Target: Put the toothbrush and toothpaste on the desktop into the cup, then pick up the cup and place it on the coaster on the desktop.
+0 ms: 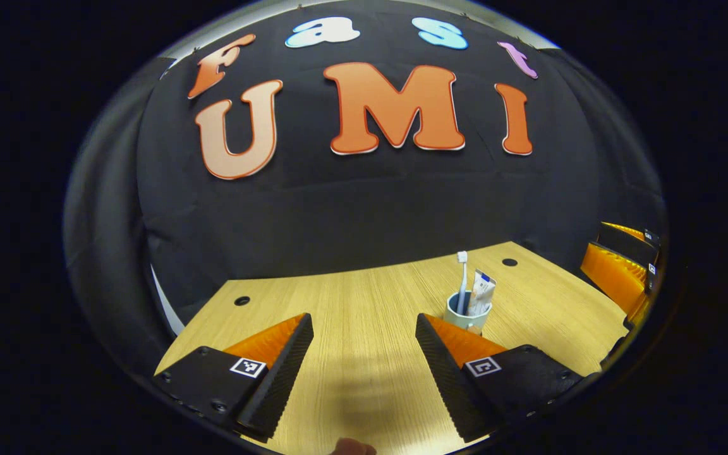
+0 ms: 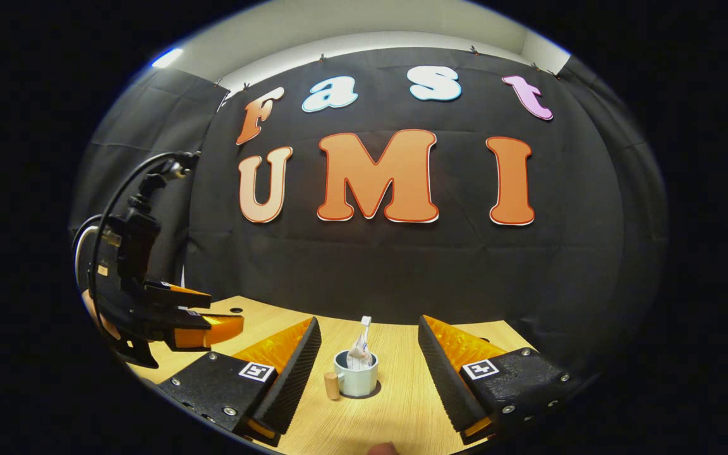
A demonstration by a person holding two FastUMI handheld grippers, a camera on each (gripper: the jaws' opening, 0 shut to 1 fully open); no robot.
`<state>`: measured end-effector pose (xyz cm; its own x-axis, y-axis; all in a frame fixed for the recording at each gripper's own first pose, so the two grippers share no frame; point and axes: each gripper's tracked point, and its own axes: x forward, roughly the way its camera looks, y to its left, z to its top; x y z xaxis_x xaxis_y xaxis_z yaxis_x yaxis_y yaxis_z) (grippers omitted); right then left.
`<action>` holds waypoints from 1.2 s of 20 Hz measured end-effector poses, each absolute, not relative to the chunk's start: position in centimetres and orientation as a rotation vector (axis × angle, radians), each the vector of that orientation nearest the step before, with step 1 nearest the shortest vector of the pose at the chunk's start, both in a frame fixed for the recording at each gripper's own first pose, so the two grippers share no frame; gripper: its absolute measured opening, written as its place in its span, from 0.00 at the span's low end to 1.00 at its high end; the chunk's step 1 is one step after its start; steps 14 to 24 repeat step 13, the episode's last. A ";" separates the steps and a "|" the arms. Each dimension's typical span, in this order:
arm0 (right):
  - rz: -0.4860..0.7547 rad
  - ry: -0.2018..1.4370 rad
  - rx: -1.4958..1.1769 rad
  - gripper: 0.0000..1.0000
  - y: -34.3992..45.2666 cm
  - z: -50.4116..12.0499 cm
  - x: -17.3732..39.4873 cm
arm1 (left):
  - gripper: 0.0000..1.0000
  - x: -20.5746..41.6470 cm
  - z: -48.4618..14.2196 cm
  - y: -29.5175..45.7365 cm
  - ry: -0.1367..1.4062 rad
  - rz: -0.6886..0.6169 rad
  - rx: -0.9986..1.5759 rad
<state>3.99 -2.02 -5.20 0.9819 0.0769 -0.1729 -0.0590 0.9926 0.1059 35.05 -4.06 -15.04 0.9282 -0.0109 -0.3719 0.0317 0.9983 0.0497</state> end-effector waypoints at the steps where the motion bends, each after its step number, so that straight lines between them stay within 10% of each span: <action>1: 0.071 0.176 0.104 0.92 -1.9 -5.0 4.1 | 0.98 34.7 -14.3 -3.3 0.342 -0.004 0.062; 13: 0.141 0.088 0.083 0.97 0.5 -4.3 3.6 | 0.99 32.4 -7.7 0.4 0.000 0.064 -0.001; 24: 0.141 0.088 0.083 0.97 0.5 -4.3 3.6 | 0.99 32.4 -7.7 0.4 0.000 0.064 -0.001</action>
